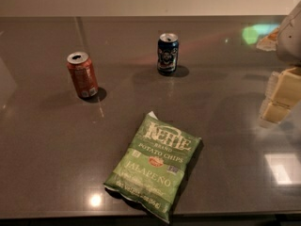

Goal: Move coke can near green jalapeno chip bag

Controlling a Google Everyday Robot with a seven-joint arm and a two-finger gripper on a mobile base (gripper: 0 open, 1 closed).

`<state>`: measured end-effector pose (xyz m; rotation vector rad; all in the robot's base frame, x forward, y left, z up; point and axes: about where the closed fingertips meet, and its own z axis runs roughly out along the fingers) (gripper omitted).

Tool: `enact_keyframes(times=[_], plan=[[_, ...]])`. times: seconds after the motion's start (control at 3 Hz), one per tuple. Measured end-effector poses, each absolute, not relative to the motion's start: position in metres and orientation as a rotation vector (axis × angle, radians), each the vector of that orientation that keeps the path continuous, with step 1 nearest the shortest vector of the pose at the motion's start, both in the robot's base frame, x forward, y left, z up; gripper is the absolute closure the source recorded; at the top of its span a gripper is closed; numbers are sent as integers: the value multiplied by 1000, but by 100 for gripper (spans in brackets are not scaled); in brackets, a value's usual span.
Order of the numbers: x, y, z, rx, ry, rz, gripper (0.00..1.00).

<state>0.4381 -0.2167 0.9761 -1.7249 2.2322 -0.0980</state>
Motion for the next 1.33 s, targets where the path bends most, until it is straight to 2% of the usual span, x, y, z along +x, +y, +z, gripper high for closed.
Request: enact_keyframes(times=[0.67,1.33], plan=[[451,-202,982,-1709,2190,-51,0],[499,-138,989,-1601,2047,123,0]])
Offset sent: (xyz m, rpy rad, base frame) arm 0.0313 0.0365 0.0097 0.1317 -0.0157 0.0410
